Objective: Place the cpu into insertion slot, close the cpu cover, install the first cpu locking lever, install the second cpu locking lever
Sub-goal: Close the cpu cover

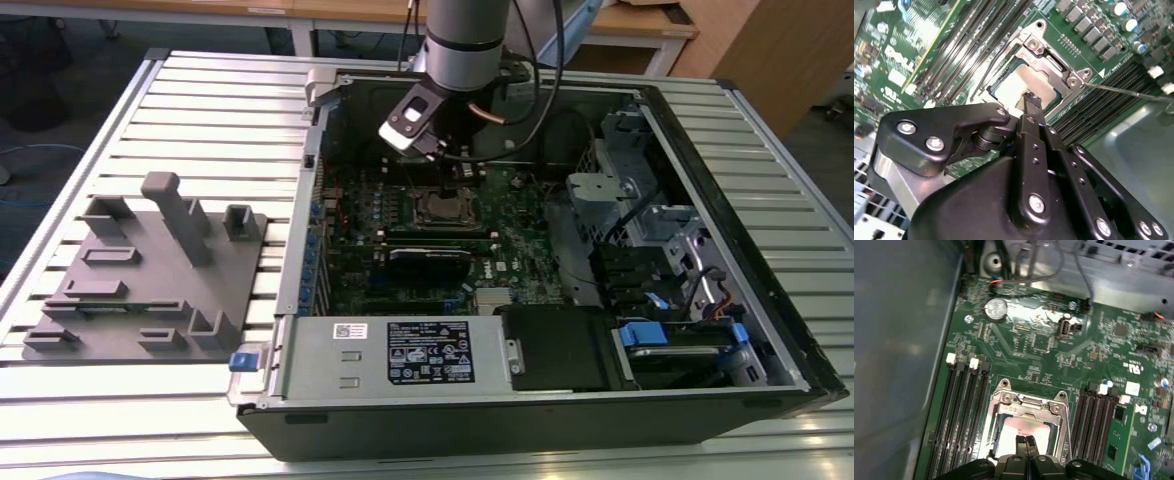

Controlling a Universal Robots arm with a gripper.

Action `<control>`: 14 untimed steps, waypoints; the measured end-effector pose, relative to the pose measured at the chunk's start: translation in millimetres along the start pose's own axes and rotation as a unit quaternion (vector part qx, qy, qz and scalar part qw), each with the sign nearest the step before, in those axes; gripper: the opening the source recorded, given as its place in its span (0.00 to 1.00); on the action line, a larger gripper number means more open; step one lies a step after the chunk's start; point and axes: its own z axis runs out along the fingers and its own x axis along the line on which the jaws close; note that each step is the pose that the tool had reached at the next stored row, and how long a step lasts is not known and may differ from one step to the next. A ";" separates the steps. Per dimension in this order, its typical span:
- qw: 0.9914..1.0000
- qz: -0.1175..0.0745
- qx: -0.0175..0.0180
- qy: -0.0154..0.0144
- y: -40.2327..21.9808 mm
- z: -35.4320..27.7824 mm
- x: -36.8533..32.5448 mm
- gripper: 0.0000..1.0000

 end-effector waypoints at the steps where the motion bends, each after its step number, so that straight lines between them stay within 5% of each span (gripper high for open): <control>1: 1.000 -0.008 0.000 0.000 0.0 0.1 0.0 0.11; 4: 0.999 -0.035 -0.001 0.001 0.0 0.4 0.0 0.11; 8: 0.998 -0.070 -0.002 0.002 0.0 0.8 0.0 0.11; 14: 0.993 -0.119 -0.003 0.004 0.0 1.3 0.0 0.11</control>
